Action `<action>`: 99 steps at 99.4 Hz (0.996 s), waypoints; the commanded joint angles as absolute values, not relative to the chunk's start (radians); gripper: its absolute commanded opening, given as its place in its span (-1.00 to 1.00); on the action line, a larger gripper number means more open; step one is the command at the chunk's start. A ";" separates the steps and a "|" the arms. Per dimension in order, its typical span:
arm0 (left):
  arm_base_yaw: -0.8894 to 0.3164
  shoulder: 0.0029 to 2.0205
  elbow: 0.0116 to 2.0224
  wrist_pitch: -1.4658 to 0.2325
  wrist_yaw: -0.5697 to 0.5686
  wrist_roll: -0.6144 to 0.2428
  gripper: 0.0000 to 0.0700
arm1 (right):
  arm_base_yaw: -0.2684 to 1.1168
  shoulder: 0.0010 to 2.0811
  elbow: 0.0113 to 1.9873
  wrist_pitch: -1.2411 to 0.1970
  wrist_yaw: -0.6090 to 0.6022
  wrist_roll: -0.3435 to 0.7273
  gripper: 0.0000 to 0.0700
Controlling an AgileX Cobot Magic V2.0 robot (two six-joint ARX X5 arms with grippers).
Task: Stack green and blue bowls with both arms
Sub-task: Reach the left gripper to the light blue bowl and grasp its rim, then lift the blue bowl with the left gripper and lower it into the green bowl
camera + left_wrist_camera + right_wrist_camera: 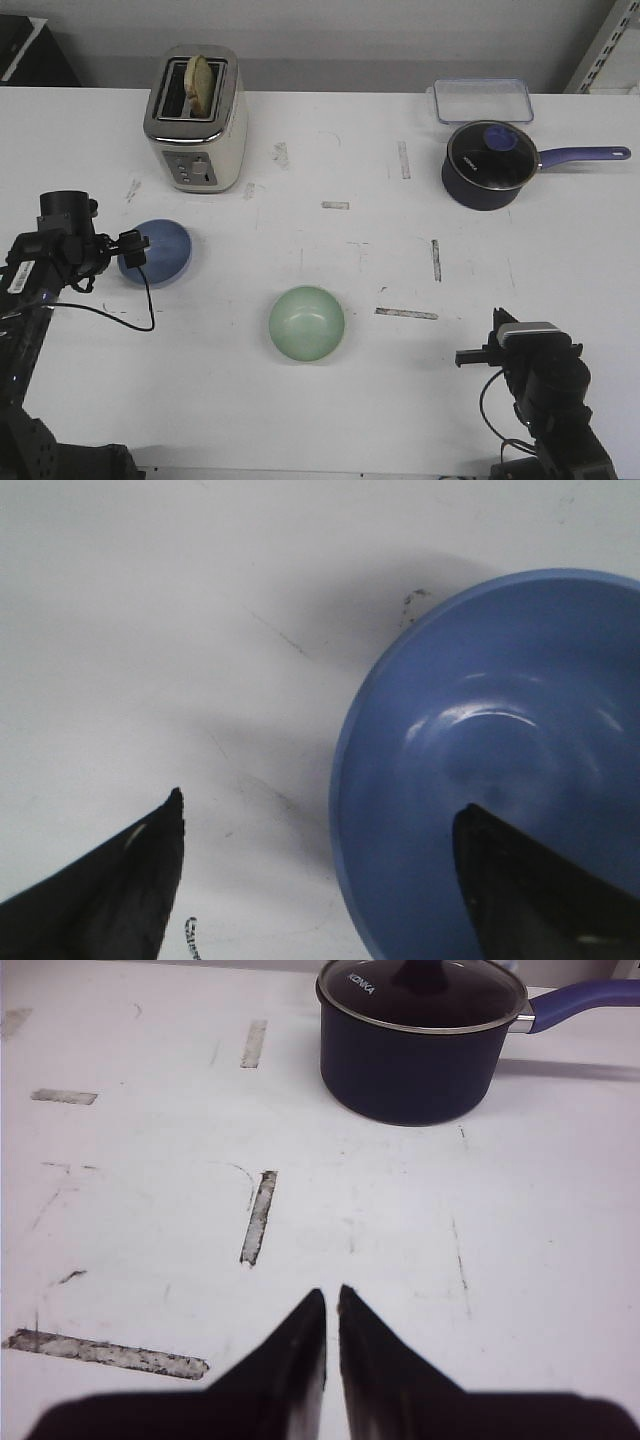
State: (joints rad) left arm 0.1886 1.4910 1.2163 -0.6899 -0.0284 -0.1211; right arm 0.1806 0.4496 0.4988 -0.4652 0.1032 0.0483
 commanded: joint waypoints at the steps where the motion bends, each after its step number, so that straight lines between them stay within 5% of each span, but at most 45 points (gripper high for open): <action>1: 0.191 1.525 1.229 -0.686 -0.033 -0.126 0.34 | 0.181 0.453 0.509 -0.456 0.101 0.037 -0.97; 11: 0.191 1.557 1.229 -0.677 -0.033 -0.126 0.11 | 0.181 0.453 0.509 -0.456 0.101 0.037 -0.97; 38: 0.192 1.585 1.229 -0.675 -0.027 -0.126 -1.00 | 0.181 0.453 0.509 -0.456 0.101 0.037 -0.97; 65: 0.191 1.570 1.240 -0.676 -0.010 -0.126 -1.00 | 0.181 0.453 0.509 -0.456 0.101 0.037 -0.97; 99: 0.165 1.385 1.342 -0.687 0.176 -0.208 -1.00 | 0.181 0.453 0.509 -0.456 0.101 0.036 -0.97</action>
State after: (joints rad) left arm 0.1787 1.4261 1.3144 -0.6891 0.1371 -0.1692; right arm 0.1806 0.4496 0.4988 -0.4652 0.1032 0.0483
